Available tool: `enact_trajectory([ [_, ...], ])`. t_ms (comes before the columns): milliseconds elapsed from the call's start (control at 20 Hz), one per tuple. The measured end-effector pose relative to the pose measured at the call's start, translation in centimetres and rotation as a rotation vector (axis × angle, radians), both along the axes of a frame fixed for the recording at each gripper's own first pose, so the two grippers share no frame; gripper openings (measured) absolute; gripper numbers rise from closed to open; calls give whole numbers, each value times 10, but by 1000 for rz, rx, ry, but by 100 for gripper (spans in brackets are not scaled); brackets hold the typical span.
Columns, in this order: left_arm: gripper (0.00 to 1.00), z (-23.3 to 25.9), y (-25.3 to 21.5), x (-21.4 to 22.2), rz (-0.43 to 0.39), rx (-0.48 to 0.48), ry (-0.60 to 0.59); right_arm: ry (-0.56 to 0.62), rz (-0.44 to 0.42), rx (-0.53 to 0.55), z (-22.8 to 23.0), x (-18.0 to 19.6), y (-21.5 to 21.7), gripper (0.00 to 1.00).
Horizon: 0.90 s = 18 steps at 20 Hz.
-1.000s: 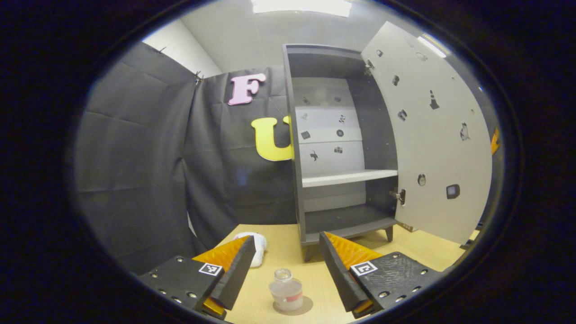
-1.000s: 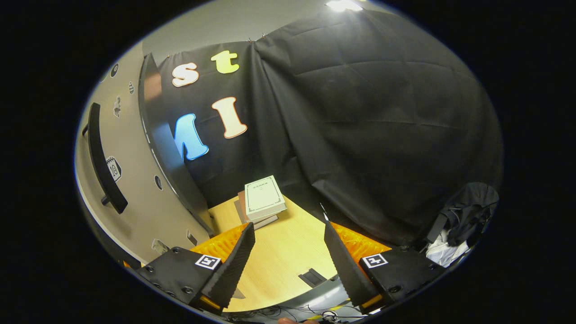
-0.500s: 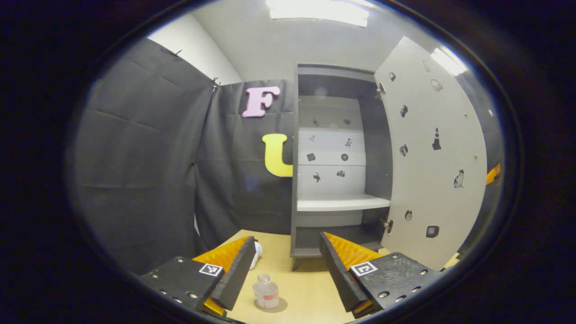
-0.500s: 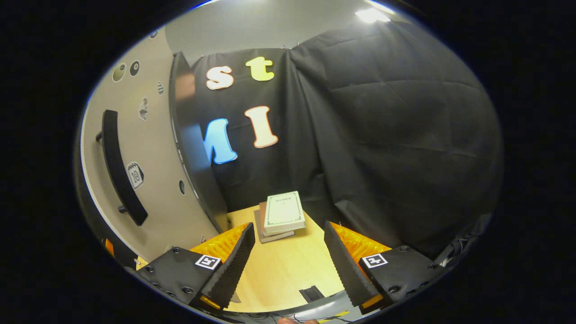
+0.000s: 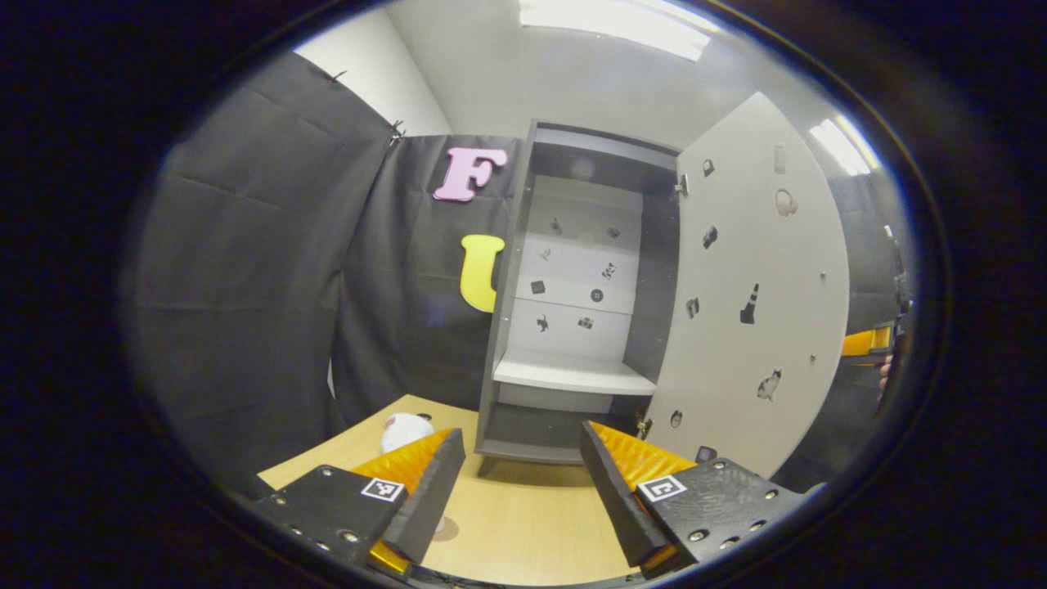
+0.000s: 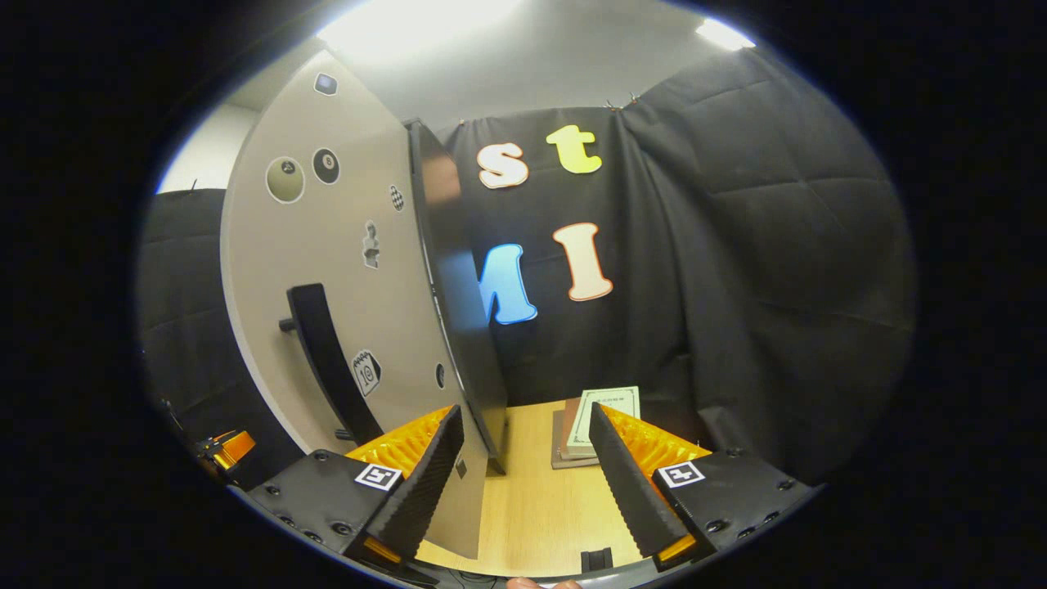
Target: Open the cabinet door with the right hand, grasp the bottle in the cabinet with the left hand and place it on the coaster, then close the cabinet door with the right hand.
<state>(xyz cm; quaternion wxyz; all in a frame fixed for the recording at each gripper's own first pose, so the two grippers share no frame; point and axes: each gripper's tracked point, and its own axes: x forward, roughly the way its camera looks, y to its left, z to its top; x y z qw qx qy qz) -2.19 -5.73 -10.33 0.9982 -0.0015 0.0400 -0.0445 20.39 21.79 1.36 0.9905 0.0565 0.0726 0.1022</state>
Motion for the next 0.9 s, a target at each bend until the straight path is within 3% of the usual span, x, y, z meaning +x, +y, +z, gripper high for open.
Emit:
enact_trajectory([
  [200,86,18,7,-13,56,67,38,-45,55,-28,22,0,13,98],
  [500,86,49,24,-9,93,20,15,-68,67,-21,37,9,35,98],
  [700,86,43,51,8,105,-36,17,-64,45,-18,43,11,47,98],
  [750,86,42,56,11,100,-42,20,-65,31,-25,42,12,46,91],
  [800,86,39,61,19,84,-40,24,-66,10,-23,42,10,46,97],
  [900,87,33,76,34,55,-26,35,-58,-32,-13,41,6,48,97],
])
